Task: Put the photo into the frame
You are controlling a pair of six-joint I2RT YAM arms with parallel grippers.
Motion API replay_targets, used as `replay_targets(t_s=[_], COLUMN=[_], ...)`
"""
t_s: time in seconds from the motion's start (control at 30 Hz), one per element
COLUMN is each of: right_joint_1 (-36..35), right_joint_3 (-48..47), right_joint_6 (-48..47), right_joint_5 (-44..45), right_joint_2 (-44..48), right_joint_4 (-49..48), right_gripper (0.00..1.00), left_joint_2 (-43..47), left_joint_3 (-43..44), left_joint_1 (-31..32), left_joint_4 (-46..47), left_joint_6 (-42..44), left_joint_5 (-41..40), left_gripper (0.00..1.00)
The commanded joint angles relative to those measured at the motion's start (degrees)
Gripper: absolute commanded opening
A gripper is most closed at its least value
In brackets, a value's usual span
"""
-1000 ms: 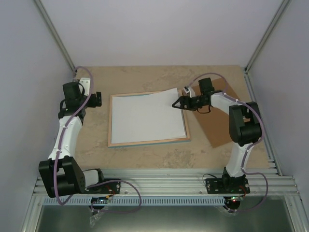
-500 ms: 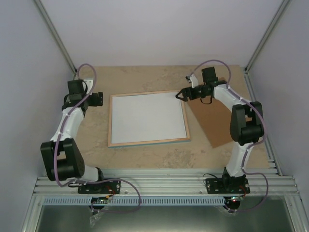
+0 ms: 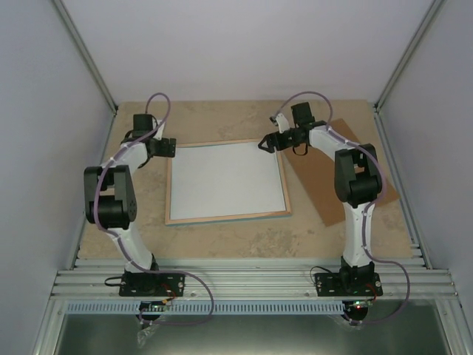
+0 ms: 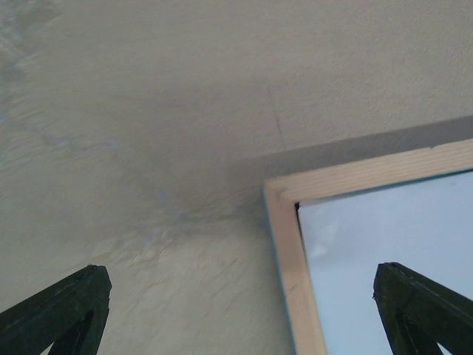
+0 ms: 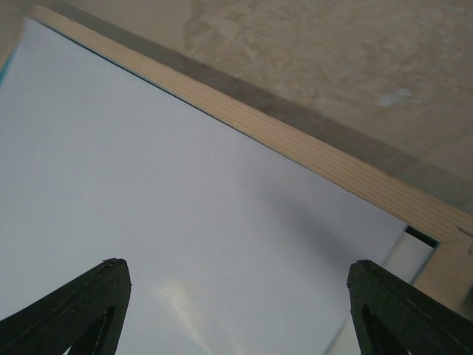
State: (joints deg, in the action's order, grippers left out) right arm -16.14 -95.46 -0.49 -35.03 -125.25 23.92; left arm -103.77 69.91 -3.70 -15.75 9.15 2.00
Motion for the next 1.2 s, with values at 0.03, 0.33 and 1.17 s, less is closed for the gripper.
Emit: replay_targets(t_s=[0.03, 0.33, 1.17], right_joint_1=[0.19, 0.32, 0.75], right_joint_3=[-0.98, 2.12, 8.27], right_joint_6=[-1.35, -2.19, -5.52], right_joint_5=[4.93, 8.30, 5.21], right_joint_2=[-3.10, -4.49, 3.17], right_joint_4=[-1.77, -1.99, 2.01], right_gripper=[0.82, 0.82, 0.79], left_joint_2=[-5.63, -12.43, -11.70], left_joint_3=[5.95, 9.48, 5.10], left_joint_1=[1.05, 2.51, 3.18], left_joint_4=[1.42, 0.85, -1.86], left_joint_6=[-0.97, 0.30, 0.86], left_joint_5=[-2.96, -6.55, -9.20], left_gripper=[0.99, 0.99, 0.99])
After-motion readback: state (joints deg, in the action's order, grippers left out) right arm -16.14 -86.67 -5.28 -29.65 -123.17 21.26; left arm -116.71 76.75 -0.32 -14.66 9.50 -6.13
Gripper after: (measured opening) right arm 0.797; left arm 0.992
